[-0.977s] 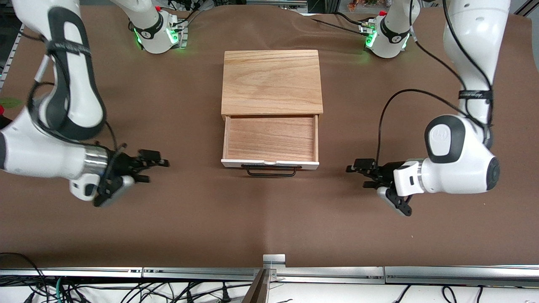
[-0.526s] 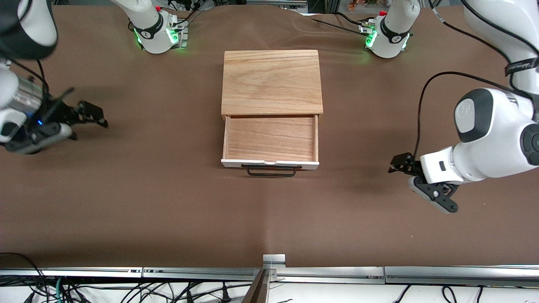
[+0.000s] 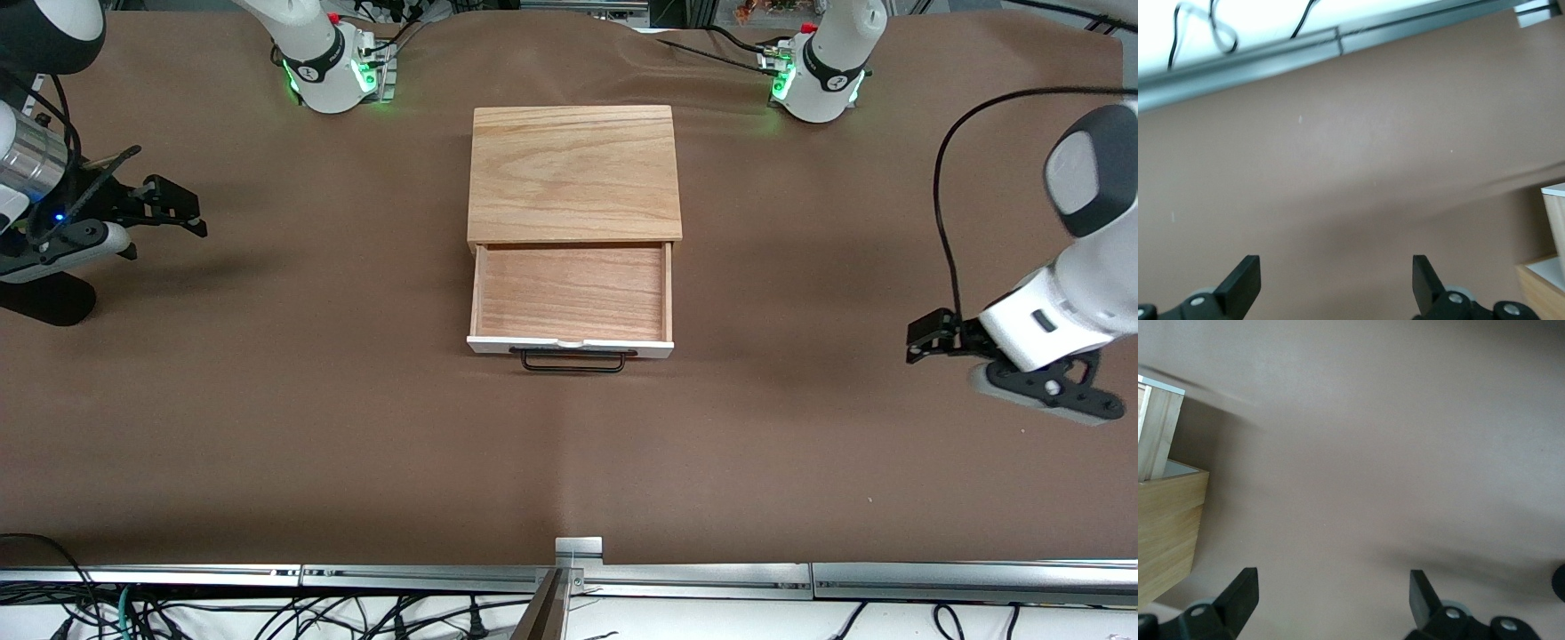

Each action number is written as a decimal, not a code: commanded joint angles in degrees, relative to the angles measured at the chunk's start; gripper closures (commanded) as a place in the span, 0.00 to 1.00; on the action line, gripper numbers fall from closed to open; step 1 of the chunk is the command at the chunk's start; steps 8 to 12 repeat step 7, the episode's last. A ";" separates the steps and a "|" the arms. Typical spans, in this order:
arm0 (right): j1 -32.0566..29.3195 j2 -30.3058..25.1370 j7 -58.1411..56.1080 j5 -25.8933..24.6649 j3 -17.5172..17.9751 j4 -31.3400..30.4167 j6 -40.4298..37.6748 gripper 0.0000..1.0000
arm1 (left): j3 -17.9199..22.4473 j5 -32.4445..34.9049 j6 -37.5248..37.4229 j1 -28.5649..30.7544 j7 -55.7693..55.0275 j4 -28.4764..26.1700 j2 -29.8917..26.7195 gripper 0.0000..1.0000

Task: Pull top drawer with both arms simultaneously

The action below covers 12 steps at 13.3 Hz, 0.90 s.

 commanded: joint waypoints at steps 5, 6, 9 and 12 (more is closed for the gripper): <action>0.07 -1.21 1.27 -1.20 0.24 -0.61 -0.64 0.00 | -0.47 1.07 -3.22 0.17 -11.53 -12.75 -11.23 0.00; 0.07 -1.30 1.18 -1.20 0.24 -0.61 -0.64 0.00 | -0.47 1.07 -3.22 0.17 -12.06 -13.11 -11.41 0.00; 0.07 -1.30 1.18 -1.20 0.24 -0.61 -0.82 0.00 | -0.56 1.07 -3.31 0.17 -12.85 -13.81 -11.84 0.00; 0.07 -1.30 1.18 -1.20 0.24 -0.61 -0.82 0.00 | -0.56 1.07 -3.31 0.17 -12.85 -13.81 -11.84 0.00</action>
